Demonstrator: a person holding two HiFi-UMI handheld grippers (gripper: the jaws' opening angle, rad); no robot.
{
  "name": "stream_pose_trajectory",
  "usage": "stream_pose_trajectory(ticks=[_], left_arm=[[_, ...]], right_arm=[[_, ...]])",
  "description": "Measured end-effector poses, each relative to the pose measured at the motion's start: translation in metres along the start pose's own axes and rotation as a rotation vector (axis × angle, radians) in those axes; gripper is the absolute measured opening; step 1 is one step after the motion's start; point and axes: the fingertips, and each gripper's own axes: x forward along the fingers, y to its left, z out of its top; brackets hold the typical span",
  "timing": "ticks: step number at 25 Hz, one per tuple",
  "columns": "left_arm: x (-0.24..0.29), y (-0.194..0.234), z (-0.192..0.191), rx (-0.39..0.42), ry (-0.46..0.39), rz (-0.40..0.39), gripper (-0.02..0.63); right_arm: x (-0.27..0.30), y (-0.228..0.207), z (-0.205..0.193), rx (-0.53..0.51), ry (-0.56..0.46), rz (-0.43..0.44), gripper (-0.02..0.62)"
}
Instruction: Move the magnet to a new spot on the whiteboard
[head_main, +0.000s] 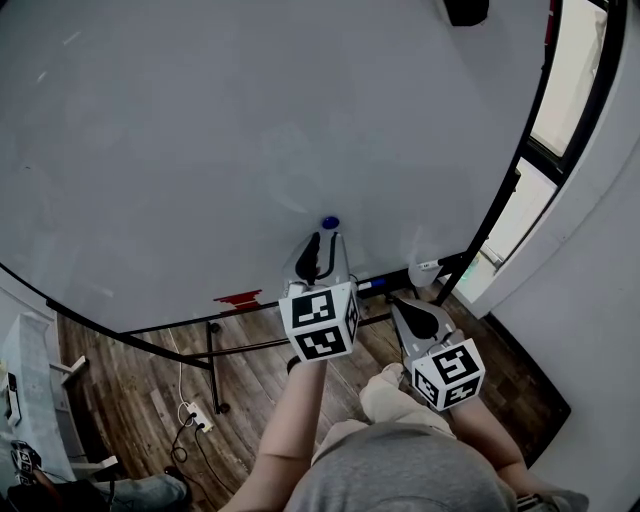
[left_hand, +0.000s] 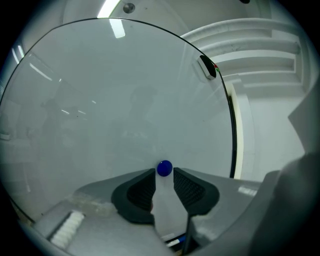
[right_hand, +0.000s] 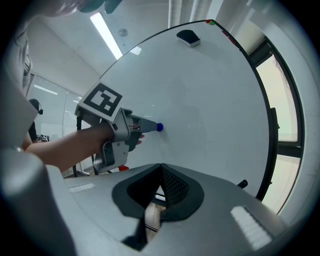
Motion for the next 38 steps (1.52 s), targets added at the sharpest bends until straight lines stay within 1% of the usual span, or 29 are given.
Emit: stream_pose_trajectory(ticks=[8, 15, 20, 25, 32, 38], left_arm=[[-0.042, 0.013, -0.013, -0.003, 0.011, 0.014, 0.053], [-0.089, 0.033, -0.034, -0.019, 0.031, 0.042, 0.009], [-0.123, 0.048, -0.054, -0.045, 0.059, 0.061, 0.005], [-0.16, 0.064, -0.069, -0.07, 0.064, 0.085, 0.005], [-0.205, 0.091, -0.09, -0.116, 0.071, 0.165, 0.005], [-0.24, 0.111, -0.105, -0.137, 0.069, 0.234, 0.005]], right_arm=[[-0.001, 0.026, 0.003, -0.009, -0.011, 0.044, 0.003], [-0.002, 0.057, 0.003, -0.02, -0.014, 0.088, 0.003], [-0.003, 0.078, 0.0, -0.024, -0.017, 0.124, 0.003], [-0.003, 0.099, -0.001, -0.026, -0.019, 0.156, 0.003], [0.001, 0.126, -0.006, -0.029, -0.017, 0.202, 0.003], [0.003, 0.15, -0.011, -0.04, -0.011, 0.247, 0.003]])
